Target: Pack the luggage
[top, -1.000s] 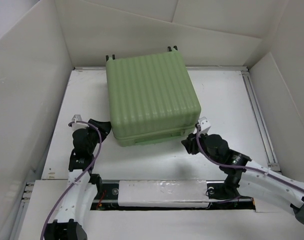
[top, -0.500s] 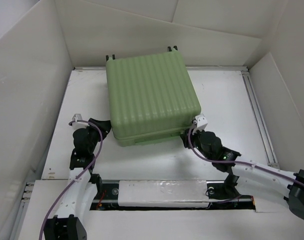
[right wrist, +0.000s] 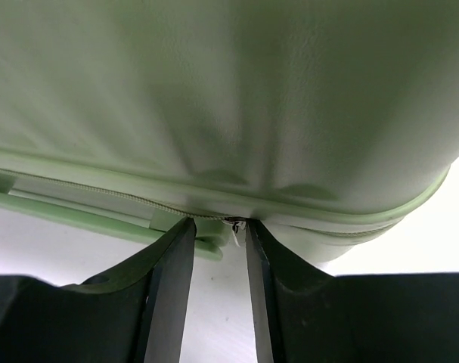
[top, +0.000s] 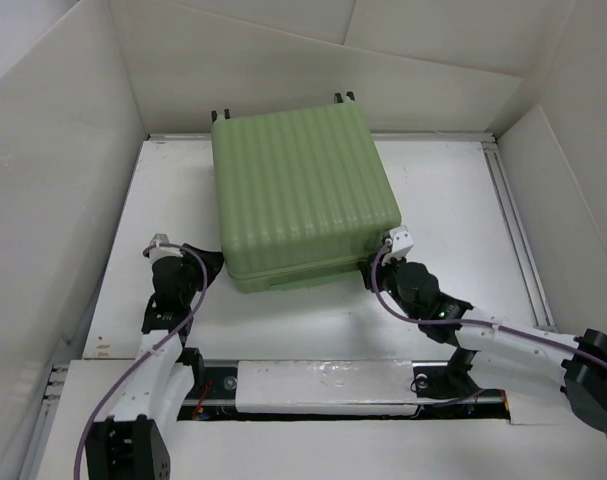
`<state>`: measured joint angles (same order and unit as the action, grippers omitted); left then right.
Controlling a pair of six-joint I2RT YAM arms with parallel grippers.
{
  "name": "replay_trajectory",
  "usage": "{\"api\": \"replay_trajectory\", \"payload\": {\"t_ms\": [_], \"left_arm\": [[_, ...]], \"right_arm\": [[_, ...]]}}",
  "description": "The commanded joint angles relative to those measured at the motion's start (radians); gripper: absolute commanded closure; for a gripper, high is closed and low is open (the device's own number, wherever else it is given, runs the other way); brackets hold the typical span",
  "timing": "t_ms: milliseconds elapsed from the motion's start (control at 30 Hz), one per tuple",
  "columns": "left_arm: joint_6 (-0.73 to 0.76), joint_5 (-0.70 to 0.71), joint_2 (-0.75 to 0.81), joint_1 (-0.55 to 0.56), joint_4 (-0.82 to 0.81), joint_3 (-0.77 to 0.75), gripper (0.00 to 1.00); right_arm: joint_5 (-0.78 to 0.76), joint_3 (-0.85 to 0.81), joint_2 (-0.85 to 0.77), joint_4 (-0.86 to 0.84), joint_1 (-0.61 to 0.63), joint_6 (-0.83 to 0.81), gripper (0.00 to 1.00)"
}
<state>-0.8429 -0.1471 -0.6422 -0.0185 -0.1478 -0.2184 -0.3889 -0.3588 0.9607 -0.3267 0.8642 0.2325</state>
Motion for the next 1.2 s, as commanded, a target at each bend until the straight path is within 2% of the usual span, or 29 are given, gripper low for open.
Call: {"api": "replay_trajectory", "payload": {"t_ms": [0,133,233,267,333,433,500,567,633,700,867,967,1067,1100,1133,1167], "left_arm": [[0.013,-0.078,-0.071,0.005,-0.149,0.022,0.62],[0.013,-0.144,-0.140,0.005,-0.237,0.022,0.69],[0.013,-0.169,-0.168,0.005,-0.265,0.010,0.81],[0.024,-0.178,-0.183,0.005,-0.275,0.010,0.85],[0.024,-0.216,-0.195,0.005,-0.317,0.010,0.94],[0.015,-0.262,-0.206,0.005,-0.377,0.034,1.00],[0.015,-0.272,-0.206,0.041,-0.386,0.043,1.00],[0.015,-0.272,-0.206,0.054,-0.386,0.044,1.00],[0.015,-0.272,-0.206,0.054,-0.397,0.044,1.00],[0.015,-0.281,-0.206,0.054,-0.397,0.044,1.00],[0.027,-0.290,-0.197,0.054,-0.397,0.034,1.00],[0.027,-0.299,-0.197,0.054,-0.397,0.034,1.00],[0.015,-0.309,-0.197,0.054,-0.417,0.044,1.00],[0.015,-0.318,-0.197,0.054,-0.417,0.044,1.00],[0.015,-0.318,-0.197,0.054,-0.417,0.044,1.00],[0.015,-0.318,-0.197,0.054,-0.417,0.053,1.00]], "right_arm": [[-0.021,0.000,0.032,-0.109,-0.010,0.010,0.62],[-0.031,0.000,0.044,-0.135,-0.010,0.021,0.70],[-0.042,0.011,0.053,-0.146,-0.010,0.030,0.86],[-0.042,0.011,0.053,-0.146,-0.010,0.030,0.94],[-0.042,0.011,0.053,-0.146,-0.010,0.040,1.00],[-0.005,0.011,0.053,-0.146,0.001,0.053,1.00],[0.015,0.011,0.053,-0.146,0.028,0.053,1.00],[-0.046,-0.020,0.039,-0.056,0.097,0.053,1.00],[-0.103,-0.072,0.000,0.091,0.133,0.053,1.00],[-0.129,-0.106,-0.037,0.162,0.159,0.062,1.00],[-0.142,-0.213,-0.189,0.453,0.159,0.041,1.00],[-0.070,-0.293,-0.166,0.561,0.159,0.031,1.00],[0.039,-0.305,-0.108,0.548,0.159,0.042,1.00],[0.048,-0.293,-0.068,0.487,0.174,0.053,1.00],[0.048,-0.284,-0.050,0.465,0.203,0.083,1.00],[-0.021,-0.275,-0.033,0.465,0.225,0.106,1.00]]}}
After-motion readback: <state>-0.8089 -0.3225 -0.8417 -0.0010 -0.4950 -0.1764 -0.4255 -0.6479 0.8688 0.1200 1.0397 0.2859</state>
